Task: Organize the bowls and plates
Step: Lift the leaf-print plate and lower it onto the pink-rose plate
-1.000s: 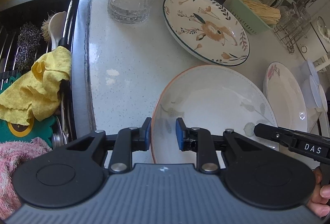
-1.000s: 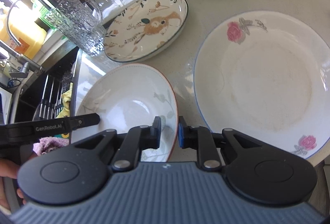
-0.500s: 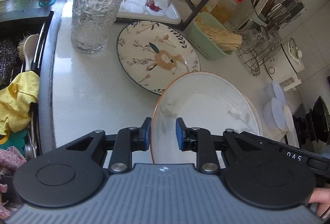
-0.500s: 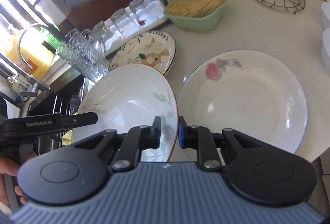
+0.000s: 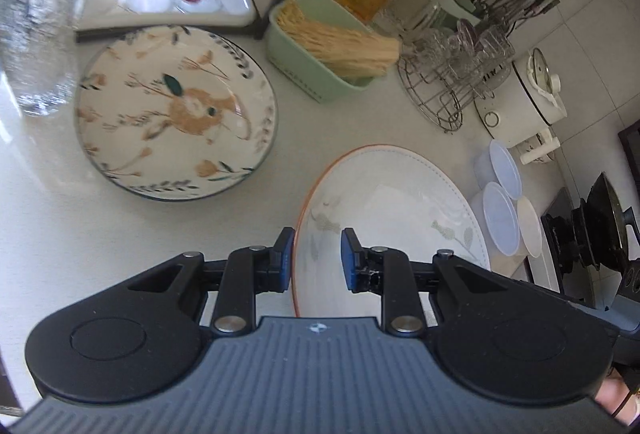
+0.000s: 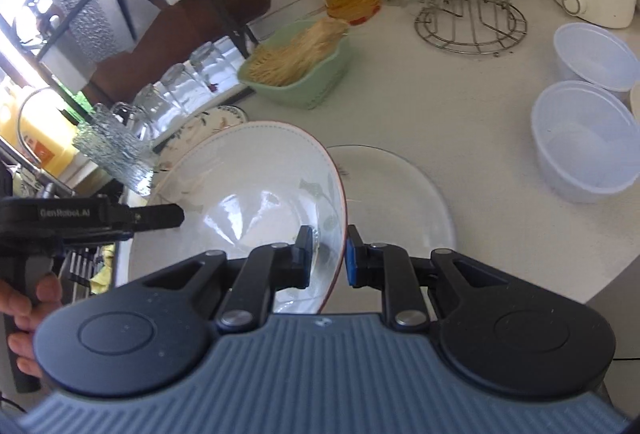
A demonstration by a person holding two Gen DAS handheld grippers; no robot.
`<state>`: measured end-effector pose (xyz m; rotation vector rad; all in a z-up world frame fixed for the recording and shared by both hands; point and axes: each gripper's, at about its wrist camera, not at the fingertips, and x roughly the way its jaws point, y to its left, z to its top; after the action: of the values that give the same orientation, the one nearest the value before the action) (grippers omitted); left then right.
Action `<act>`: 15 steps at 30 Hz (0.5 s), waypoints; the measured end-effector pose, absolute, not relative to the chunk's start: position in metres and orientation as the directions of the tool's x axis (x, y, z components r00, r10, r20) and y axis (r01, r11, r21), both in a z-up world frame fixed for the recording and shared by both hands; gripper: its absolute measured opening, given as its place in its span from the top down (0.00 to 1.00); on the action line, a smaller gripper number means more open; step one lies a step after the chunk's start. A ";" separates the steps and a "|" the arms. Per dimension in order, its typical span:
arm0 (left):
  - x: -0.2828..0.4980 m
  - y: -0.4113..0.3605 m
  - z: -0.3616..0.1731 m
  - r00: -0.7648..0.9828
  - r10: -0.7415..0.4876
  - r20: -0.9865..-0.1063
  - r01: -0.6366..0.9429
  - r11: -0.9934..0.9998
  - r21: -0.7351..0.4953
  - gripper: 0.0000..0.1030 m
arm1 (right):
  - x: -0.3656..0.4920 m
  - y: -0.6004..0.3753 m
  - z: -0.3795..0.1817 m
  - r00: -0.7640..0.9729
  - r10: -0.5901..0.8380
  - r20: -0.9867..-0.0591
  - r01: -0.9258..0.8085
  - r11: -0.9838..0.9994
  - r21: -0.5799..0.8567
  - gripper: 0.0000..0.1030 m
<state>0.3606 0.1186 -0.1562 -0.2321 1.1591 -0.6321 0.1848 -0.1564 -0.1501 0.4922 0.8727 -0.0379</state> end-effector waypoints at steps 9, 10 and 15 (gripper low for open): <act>0.364 0.069 -0.171 0.204 -0.527 -0.825 0.359 0.824 -0.438 0.73 | 0.182 -0.193 -0.177 0.625 0.189 -0.757 0.265 0.861 0.434 0.81; 0.364 0.065 -0.172 0.204 -0.520 -0.830 0.358 0.828 -0.431 0.73 | 0.182 -0.194 -0.179 0.624 0.190 -0.758 0.263 0.862 0.433 0.81; 0.357 0.050 -0.173 0.231 -0.467 -0.854 0.372 0.853 -0.366 0.73 | 0.183 -0.202 -0.184 0.626 0.212 -0.751 0.245 0.860 0.447 0.81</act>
<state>0.3572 0.0496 -0.1728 -0.0921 1.2072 -0.5777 0.1834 -0.2017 -0.1842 0.5540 0.9071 -0.0204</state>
